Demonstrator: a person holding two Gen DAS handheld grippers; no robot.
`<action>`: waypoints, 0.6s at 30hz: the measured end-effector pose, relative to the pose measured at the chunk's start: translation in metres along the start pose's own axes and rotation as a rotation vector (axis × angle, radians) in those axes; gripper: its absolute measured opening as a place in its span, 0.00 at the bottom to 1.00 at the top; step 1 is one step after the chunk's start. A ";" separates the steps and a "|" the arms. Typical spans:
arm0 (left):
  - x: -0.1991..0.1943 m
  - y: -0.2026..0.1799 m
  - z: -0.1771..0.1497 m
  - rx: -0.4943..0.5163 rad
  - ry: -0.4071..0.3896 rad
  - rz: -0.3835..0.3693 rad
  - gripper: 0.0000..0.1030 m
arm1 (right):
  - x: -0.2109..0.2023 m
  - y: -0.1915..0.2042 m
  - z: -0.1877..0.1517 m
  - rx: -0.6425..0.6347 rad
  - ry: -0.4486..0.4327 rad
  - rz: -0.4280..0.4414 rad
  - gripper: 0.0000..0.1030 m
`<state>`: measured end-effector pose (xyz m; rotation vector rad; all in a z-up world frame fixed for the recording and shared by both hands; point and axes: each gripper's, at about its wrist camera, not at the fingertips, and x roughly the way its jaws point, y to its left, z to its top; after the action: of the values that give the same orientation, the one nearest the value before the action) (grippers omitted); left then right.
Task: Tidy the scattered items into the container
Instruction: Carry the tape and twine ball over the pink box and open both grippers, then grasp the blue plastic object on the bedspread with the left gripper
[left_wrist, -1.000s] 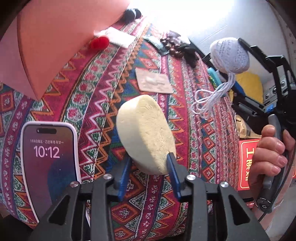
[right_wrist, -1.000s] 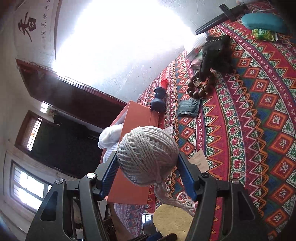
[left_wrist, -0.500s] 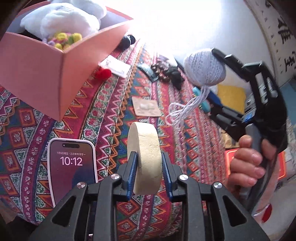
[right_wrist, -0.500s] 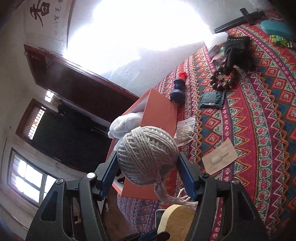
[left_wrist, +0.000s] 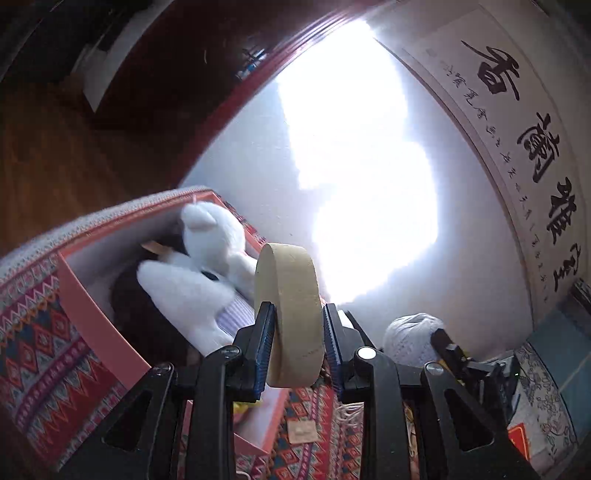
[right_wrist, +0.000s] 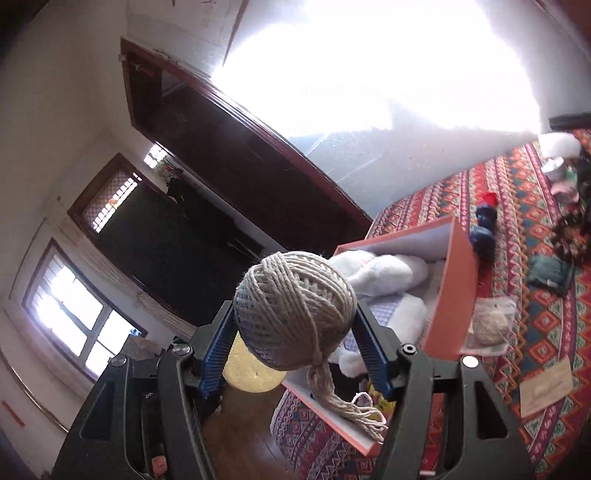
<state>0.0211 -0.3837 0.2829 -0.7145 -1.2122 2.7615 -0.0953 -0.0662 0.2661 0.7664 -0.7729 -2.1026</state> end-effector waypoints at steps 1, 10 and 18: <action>0.002 0.010 0.003 -0.003 -0.006 0.030 0.23 | 0.011 0.003 0.007 -0.016 -0.003 -0.007 0.60; 0.061 0.048 0.004 0.111 0.024 0.377 0.28 | 0.111 -0.034 0.037 -0.111 0.016 -0.300 0.66; 0.027 0.050 0.008 0.090 -0.126 0.430 0.81 | 0.064 -0.040 0.038 -0.187 -0.075 -0.393 0.96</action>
<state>0.0010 -0.4181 0.2413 -0.8979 -1.0475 3.2279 -0.1740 -0.0859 0.2447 0.7881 -0.4814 -2.5248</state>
